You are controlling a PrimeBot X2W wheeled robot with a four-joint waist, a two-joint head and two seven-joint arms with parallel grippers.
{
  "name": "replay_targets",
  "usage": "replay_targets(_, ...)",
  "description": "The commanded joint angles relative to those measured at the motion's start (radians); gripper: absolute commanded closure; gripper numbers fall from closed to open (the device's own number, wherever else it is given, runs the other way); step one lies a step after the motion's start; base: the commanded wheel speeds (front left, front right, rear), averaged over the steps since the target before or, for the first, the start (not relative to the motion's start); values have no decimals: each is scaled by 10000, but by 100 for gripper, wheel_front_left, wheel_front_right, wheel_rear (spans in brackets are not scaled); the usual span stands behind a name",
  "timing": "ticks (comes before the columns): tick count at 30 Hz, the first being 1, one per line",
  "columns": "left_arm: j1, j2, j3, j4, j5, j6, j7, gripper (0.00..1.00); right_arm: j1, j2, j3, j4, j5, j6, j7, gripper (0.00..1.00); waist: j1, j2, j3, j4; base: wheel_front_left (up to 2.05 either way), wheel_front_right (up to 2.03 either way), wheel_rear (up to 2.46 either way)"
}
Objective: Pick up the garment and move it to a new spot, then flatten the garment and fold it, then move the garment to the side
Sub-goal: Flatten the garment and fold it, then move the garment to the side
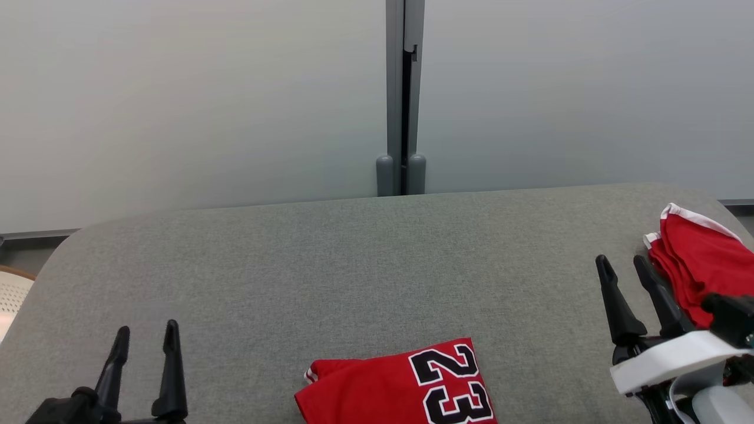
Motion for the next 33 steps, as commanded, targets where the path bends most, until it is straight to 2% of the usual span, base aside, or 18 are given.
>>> replay_targets(1, -70, -102, -70, 60, 132, -74, -51, 0, 255, 154, -254, 5, -393, 0, -92, 0, 0, 0, 32, -133, 0, 0, 0)
replay_targets(5, -80, -266, -202, 236, 363, -178, -57, 0, 790, 525, -979, 19, -1524, 0, -169, 0, 0, 0, 54, -292, 0, 0, 0)
replay_targets(10, -5, -352, -140, 402, 617, -275, -53, 0, 1179, 970, -1576, -94, -2415, 0, 0, 0, 0, 0, 40, -414, 0, 0, 0)
replay_targets(25, 7, -228, 66, 569, 859, -329, -56, 0, 1482, 1434, -1941, -599, -3005, 0, 628, 0, 0, 0, 54, -375, 0, 0, 0)
replay_targets(30, -105, -190, 66, 519, 858, -331, -38, 0, 1469, 1465, -1754, -573, -2999, 0, 963, 0, 0, 0, 112, -104, 0, 0, 0)
replay_targets(33, -200, -165, 34, 517, 856, -339, 10, 0, 1226, 1584, -1424, -262, -2940, 0, 1556, 0, 0, 0, 152, 169, 0, 0, 0)
